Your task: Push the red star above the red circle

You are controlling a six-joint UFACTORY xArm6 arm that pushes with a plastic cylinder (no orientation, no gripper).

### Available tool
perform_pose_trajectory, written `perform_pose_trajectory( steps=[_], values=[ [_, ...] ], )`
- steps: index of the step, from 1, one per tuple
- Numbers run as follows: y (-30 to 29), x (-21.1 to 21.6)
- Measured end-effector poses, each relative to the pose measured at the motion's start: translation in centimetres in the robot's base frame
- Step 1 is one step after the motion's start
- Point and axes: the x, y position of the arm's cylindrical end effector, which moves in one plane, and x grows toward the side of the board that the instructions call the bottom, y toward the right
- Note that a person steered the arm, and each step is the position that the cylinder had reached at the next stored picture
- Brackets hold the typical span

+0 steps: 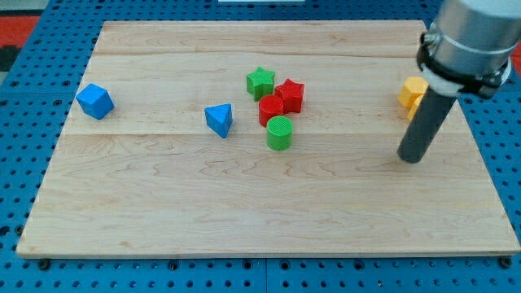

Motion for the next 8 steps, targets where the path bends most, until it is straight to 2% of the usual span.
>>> perform_pose_trajectory(
  steps=[1,3,5,7,8],
  values=[
    [-2.0,1.4],
    [-3.1,1.5],
    [-10.0,1.5],
    [-10.0,1.4],
    [-9.4,-1.8]
  ],
)
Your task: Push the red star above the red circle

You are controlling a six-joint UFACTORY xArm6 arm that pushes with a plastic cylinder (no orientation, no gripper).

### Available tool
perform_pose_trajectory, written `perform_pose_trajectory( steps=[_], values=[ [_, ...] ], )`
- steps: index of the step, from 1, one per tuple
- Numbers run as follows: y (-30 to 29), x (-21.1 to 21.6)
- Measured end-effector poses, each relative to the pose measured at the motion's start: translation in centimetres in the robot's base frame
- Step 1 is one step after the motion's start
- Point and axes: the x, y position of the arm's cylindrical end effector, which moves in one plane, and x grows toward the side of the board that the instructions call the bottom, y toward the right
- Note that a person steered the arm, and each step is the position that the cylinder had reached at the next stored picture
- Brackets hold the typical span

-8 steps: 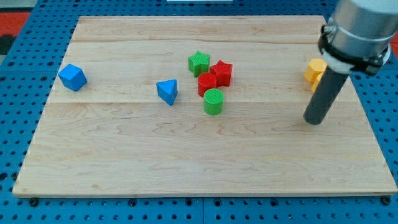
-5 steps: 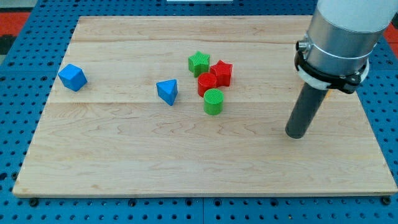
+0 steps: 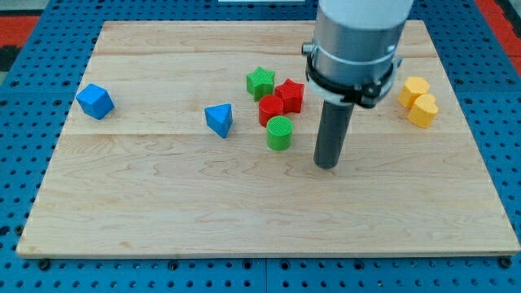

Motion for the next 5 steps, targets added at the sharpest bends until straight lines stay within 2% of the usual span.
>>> perform_pose_trajectory(
  steps=[2,5],
  values=[
    [1.2,-7.0],
    [-1.1,-8.4]
  ],
)
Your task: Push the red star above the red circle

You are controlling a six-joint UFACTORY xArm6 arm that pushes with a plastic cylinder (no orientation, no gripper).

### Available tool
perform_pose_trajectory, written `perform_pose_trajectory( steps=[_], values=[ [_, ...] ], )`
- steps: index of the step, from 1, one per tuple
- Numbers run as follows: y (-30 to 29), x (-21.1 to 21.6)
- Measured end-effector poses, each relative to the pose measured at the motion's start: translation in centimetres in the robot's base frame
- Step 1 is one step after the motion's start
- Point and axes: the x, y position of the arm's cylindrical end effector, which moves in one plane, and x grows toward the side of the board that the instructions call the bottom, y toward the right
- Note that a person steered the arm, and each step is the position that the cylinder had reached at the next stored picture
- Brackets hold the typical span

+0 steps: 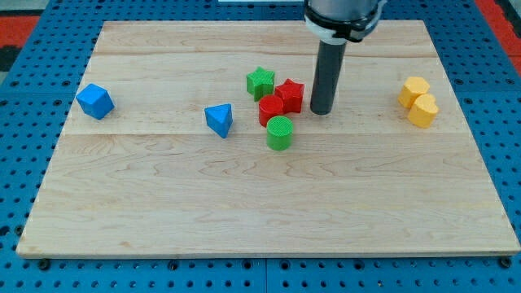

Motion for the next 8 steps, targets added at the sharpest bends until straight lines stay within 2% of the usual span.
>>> perform_pose_trajectory(
  steps=[2,4,8],
  values=[
    [-0.6,0.0],
    [-4.1,-1.0],
    [-2.7,-0.5]
  ],
)
